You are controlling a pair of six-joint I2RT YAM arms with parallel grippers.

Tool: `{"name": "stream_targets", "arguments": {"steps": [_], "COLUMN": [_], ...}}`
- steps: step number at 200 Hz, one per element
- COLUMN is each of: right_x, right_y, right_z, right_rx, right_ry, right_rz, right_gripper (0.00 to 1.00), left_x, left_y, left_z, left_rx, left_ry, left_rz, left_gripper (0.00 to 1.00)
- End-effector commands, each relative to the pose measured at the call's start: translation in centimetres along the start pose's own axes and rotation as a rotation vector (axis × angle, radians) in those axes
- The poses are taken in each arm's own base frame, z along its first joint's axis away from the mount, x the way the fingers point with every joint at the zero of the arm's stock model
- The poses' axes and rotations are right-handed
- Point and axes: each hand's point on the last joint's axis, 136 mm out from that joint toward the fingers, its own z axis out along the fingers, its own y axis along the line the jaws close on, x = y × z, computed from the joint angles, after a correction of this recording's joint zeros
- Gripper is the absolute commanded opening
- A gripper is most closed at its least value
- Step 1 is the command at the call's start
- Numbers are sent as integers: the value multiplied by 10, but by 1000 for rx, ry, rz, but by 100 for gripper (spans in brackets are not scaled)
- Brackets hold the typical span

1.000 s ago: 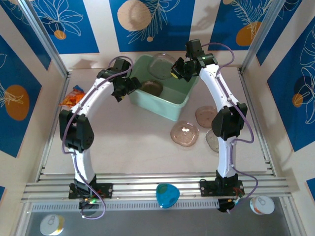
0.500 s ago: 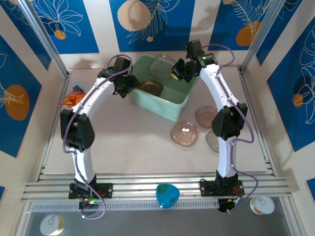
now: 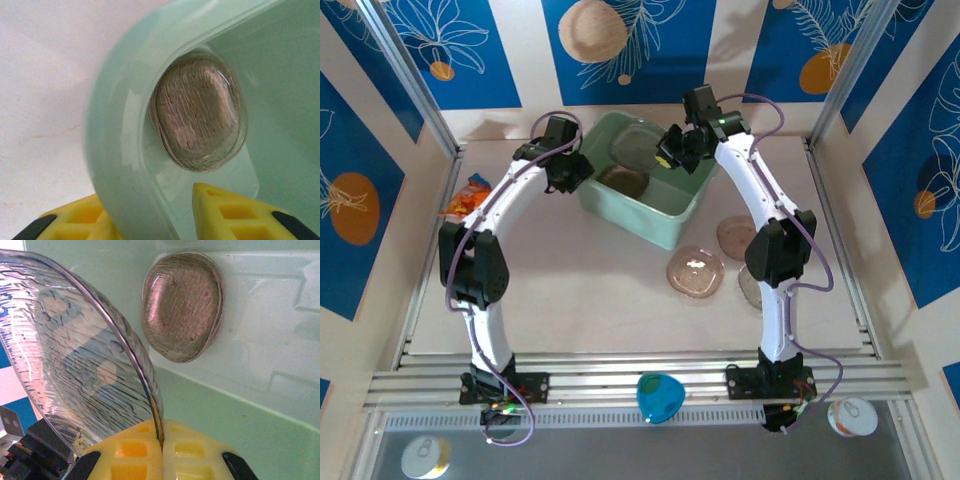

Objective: Place the plates into the plastic bin on the countertop

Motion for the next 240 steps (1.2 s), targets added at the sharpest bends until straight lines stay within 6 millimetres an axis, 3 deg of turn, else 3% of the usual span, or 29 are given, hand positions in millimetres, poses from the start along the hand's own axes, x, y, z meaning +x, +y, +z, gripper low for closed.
{"name": "stream_targets", "arguments": {"steps": [1, 45, 96, 132, 186, 218, 240], "right_x": [5, 26, 60, 76, 92, 105, 110], "right_y": [4, 13, 24, 20, 11, 6, 8], "right_z": [-1, 1, -2, -1, 5, 11, 15], "right_rx": [10, 42, 113, 190, 260, 292, 299], "right_ry": [-1, 4, -50, -126, -155, -147, -166], "right_rz": [19, 46, 70, 82, 142, 190, 205], "right_gripper": [0, 0, 0, 0, 0, 0, 0], "left_x": [-19, -25, -14, -14, -12, -5, -6], "left_y": [13, 31, 56, 74, 83, 88, 86], "left_z": [-18, -31, -45, -55, -67, -68, -72], "left_rx": [-11, -15, -22, -25, -40, -41, -32], "left_ry": [-53, -70, -54, -52, -73, -65, -70], "left_rz": [-3, -8, 5, -1, -29, -33, -13], "left_gripper": [31, 26, 22, 19, 19, 28, 40]}}
